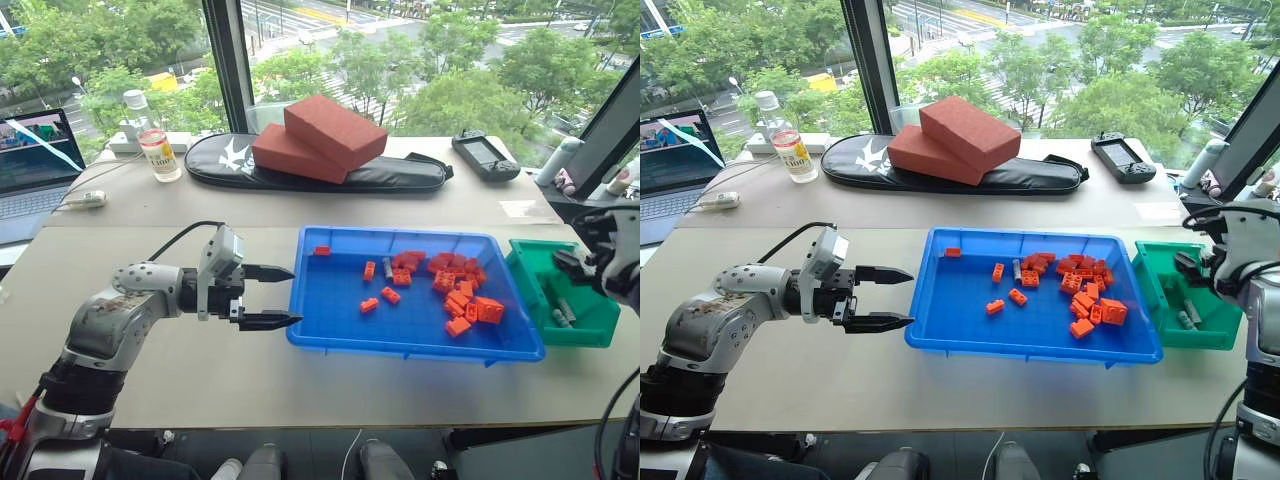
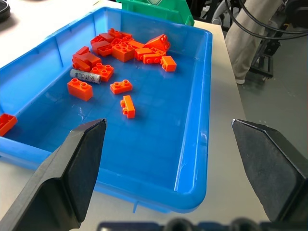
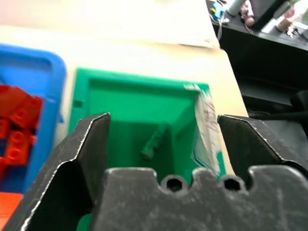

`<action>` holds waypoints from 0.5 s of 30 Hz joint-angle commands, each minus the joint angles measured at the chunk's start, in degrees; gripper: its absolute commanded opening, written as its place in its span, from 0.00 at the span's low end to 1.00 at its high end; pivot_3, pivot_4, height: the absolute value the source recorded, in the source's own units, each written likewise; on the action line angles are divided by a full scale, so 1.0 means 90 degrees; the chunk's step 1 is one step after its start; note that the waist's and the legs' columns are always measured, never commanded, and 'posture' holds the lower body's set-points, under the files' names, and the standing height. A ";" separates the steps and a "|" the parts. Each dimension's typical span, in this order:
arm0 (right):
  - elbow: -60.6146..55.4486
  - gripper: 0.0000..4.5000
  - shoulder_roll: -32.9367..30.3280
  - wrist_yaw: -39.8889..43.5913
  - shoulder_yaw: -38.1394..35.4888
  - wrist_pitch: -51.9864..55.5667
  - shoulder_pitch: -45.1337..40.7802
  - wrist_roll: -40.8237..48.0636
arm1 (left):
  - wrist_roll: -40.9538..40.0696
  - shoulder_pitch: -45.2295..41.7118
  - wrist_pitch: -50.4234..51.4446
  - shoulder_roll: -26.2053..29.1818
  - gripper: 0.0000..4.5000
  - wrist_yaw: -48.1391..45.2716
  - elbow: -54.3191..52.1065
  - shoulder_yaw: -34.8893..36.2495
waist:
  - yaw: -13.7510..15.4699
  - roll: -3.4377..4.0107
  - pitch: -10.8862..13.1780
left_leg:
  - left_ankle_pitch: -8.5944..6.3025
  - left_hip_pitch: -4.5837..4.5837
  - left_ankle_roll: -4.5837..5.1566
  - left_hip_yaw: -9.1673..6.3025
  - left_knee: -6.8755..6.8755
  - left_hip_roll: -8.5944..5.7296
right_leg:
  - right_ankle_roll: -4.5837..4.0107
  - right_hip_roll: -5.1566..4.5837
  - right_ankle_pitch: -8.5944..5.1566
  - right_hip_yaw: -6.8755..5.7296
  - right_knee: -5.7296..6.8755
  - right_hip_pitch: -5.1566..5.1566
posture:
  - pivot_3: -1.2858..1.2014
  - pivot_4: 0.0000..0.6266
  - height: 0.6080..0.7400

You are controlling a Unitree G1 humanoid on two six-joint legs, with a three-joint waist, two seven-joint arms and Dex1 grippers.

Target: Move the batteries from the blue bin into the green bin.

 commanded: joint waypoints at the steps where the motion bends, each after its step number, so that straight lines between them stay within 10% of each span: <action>1: -0.0718 0.90 0.0271 0.0649 0.1207 -0.0307 -0.0528 0.0489 | -0.0020 -0.0066 -0.0136 -0.0010 1.00 -0.0017 -0.0087 0.0055 | -0.0009 0.0000 0.0000 | 0.0000 0.0001 0.0000 -0.0002 0.0000 0.0003 | 0.0000 0.0002 0.0000 -0.0002 0.0000 0.0001 | 0.52 0.24 1.00; 15: 0.0687 0.90 0.0788 0.1747 0.4205 -0.1342 -0.1311 -0.0109 | -0.0053 0.0051 -0.0099 -0.0011 1.00 0.0106 -0.0272 0.0124 | 0.0101 -0.0003 0.0001 | 0.0000 -0.0016 0.0000 -0.0015 0.0002 -0.0010 | 0.0005 -0.0008 0.0003 -0.0012 -0.0008 -0.0007 | 0.52 0.24 1.00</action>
